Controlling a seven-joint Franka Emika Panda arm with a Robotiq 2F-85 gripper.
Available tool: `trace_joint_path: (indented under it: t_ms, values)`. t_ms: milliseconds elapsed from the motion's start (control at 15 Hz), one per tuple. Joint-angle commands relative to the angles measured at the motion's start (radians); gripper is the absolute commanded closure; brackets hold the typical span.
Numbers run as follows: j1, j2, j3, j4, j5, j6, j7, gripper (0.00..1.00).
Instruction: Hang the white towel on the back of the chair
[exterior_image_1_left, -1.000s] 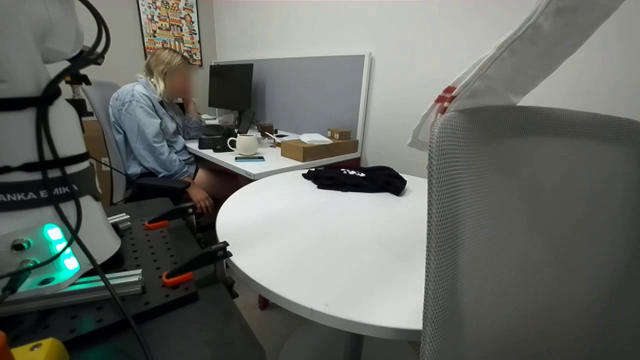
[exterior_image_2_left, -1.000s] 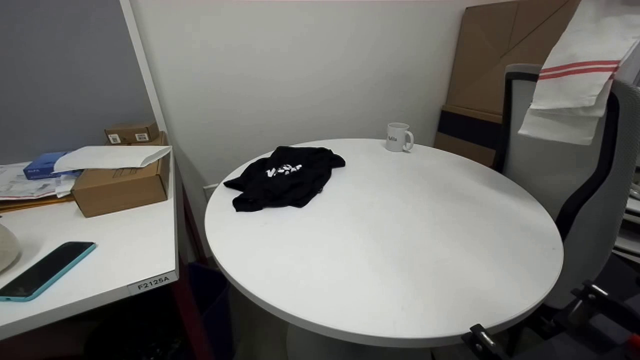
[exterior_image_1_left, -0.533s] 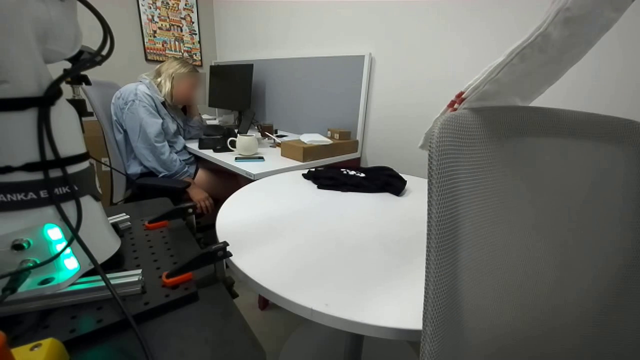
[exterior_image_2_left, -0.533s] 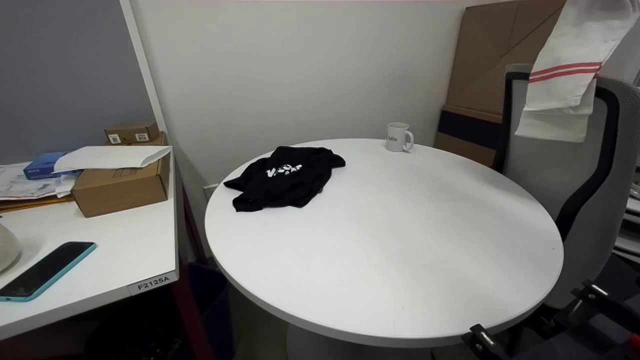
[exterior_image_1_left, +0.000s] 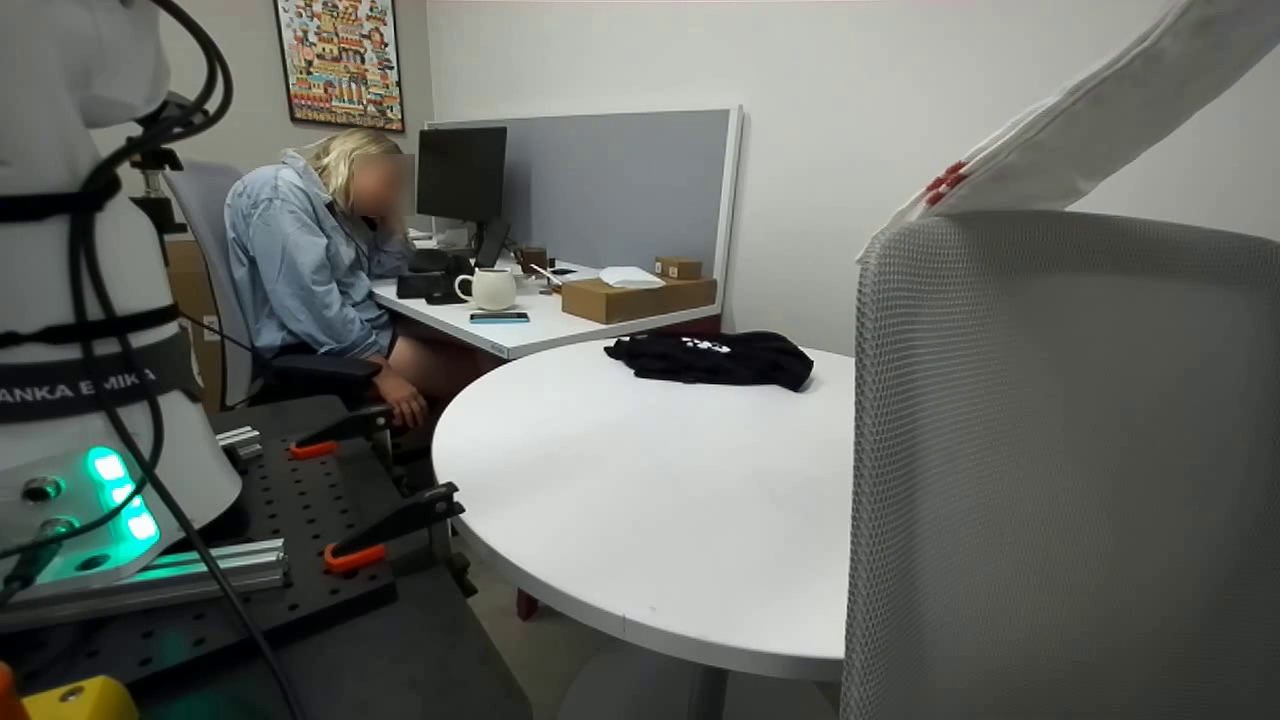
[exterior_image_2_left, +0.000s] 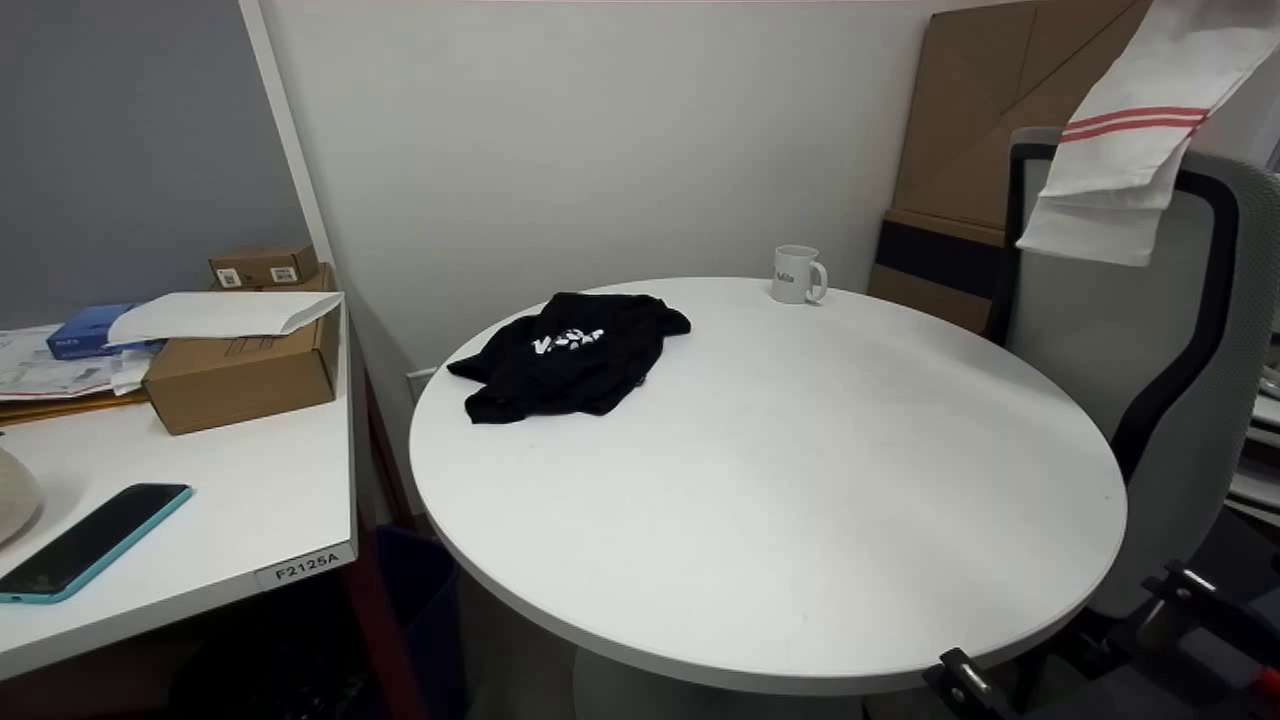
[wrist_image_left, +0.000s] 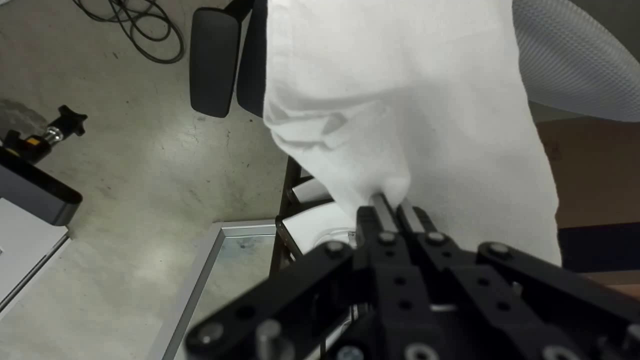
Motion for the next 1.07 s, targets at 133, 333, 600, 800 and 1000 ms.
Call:
trace_joint_path:
  t_ms: [133,333,600,800,1000]
  values:
    - [-0.016,0.094,0.007,0.179,0.020,-0.038,0.021,0.70]
    - [-0.014,0.121,0.010,0.211,0.020,-0.042,0.025,0.49]
    - [-0.011,0.135,0.009,0.224,0.016,-0.036,0.035,0.19]
    - [0.000,0.096,0.057,0.181,0.056,0.002,-0.045,0.01]
    - [0.052,0.041,0.119,0.106,0.085,0.041,-0.097,0.00]
